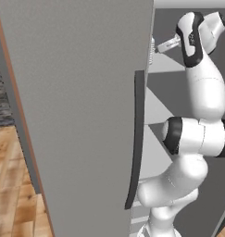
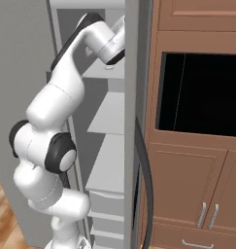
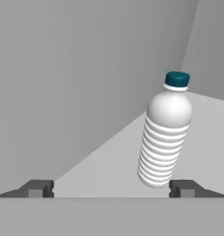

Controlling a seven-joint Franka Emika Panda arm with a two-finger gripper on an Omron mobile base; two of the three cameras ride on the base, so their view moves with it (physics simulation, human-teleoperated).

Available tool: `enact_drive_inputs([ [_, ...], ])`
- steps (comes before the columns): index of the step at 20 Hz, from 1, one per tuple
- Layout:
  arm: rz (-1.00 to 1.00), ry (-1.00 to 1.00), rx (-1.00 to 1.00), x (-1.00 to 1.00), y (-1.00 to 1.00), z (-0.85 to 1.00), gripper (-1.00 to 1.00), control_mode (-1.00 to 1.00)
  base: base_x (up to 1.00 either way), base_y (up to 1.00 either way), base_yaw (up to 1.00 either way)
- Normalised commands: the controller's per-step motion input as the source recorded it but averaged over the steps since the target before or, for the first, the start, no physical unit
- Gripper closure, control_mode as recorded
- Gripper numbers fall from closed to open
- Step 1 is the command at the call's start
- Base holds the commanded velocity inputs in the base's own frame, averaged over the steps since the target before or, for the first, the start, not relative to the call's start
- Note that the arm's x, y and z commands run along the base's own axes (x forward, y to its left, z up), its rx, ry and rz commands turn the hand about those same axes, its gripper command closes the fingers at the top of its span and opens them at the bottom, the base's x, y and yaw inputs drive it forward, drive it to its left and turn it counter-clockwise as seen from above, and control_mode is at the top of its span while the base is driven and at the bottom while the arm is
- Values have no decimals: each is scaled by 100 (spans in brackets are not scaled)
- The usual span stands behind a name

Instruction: Take the bottled waters from the counter and place them in the freezer to freeze. Close the freezer door after placing the bottles.

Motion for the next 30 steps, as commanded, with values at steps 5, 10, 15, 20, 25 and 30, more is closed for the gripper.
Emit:
enact_drive_inputs([
  [5,-10,-7,0,-58,0,4,-100,-100,0,0,0],
  [10,-15,-3,-1,-49,8,0,-100,-100,0,0,0],
  [15,-20,0,0,-48,14,1,-100,-100,0,0,0],
  [20,-32,0,0,-52,15,0,-100,-100,0,0,0],
  [25,-38,0,0,-63,1,15,-100,-100,0,0,0],
  [30,-37,0,0,-57,0,12,-100,-100,0,0,0],
])
